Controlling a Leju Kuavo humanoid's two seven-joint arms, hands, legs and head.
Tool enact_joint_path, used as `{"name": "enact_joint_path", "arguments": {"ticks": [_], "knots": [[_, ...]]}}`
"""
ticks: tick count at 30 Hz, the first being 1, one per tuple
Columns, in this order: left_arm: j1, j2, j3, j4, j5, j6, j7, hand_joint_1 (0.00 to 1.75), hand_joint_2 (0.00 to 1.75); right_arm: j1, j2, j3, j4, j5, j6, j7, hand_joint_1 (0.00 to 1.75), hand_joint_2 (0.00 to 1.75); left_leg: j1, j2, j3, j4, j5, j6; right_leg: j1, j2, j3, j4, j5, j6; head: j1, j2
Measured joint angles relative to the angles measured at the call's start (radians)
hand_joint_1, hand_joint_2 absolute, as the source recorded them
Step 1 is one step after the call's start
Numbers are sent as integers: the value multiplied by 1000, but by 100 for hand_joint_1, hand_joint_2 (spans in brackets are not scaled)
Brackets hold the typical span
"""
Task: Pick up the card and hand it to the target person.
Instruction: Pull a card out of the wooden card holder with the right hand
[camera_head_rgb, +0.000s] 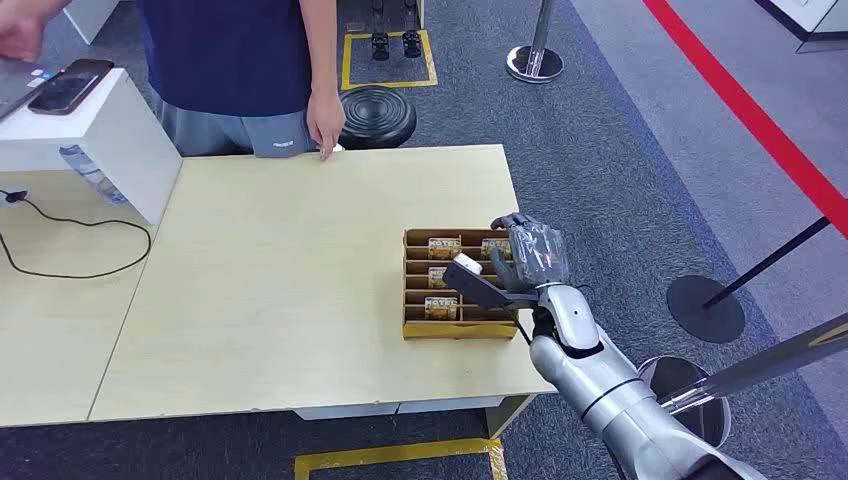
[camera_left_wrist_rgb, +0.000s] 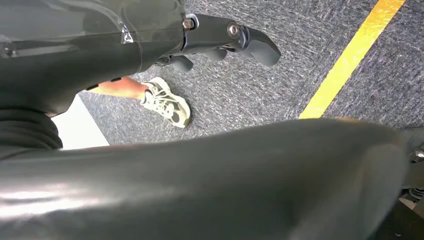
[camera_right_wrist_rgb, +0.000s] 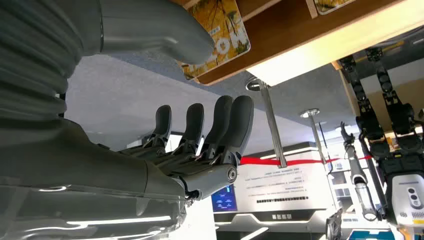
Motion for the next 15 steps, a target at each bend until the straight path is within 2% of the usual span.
{"name": "enact_joint_path", "arguments": {"ticks": [15], "knots": [[0,0,0,0,0,0,3,0,0,-6,0,16,28,16,2,-6,95,175,0,0,0,0,0,0,0,0,0,0,0,0,0,0]]}}
